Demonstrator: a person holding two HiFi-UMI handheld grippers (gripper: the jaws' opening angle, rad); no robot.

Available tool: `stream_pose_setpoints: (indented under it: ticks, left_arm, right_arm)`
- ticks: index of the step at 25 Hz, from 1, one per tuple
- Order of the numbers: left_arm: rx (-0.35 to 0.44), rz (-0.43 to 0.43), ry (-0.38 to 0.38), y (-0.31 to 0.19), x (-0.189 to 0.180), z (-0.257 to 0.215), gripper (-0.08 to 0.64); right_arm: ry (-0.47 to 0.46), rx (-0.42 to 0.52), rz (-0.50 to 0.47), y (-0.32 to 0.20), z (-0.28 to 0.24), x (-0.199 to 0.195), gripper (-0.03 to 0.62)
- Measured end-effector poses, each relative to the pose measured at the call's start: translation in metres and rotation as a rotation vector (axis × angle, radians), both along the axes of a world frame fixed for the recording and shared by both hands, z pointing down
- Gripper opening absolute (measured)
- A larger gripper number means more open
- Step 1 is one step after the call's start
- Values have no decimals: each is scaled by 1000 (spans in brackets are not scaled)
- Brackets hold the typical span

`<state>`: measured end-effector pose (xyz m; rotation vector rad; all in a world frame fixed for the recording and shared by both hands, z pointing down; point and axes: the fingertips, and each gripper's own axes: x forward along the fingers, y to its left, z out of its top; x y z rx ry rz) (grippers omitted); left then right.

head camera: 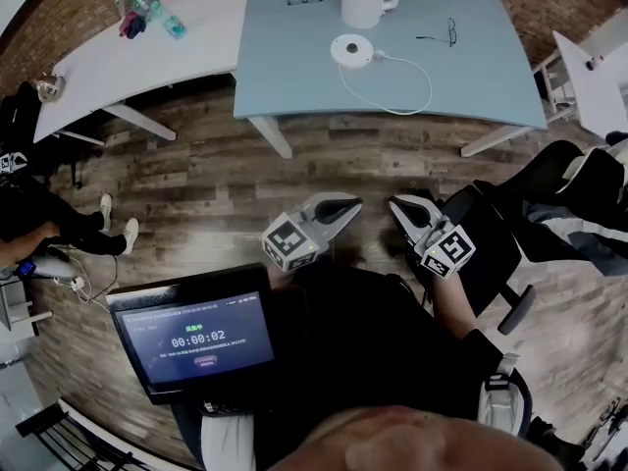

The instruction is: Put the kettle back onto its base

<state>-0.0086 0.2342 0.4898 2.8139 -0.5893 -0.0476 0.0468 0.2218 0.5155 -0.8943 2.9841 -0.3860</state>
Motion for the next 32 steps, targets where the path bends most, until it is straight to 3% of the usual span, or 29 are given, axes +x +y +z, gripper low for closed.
stream_pose_setpoints:
  ticks: [19,32]
  left_arm:
    - [33,68,3,-69,-74,-13,2]
    - [41,62,17,-89,-123,-7,2]
  right_arm:
    - [2,30,60,-79,-9,-74,3]
    - [16,42,30,-103,-5,-131,3]
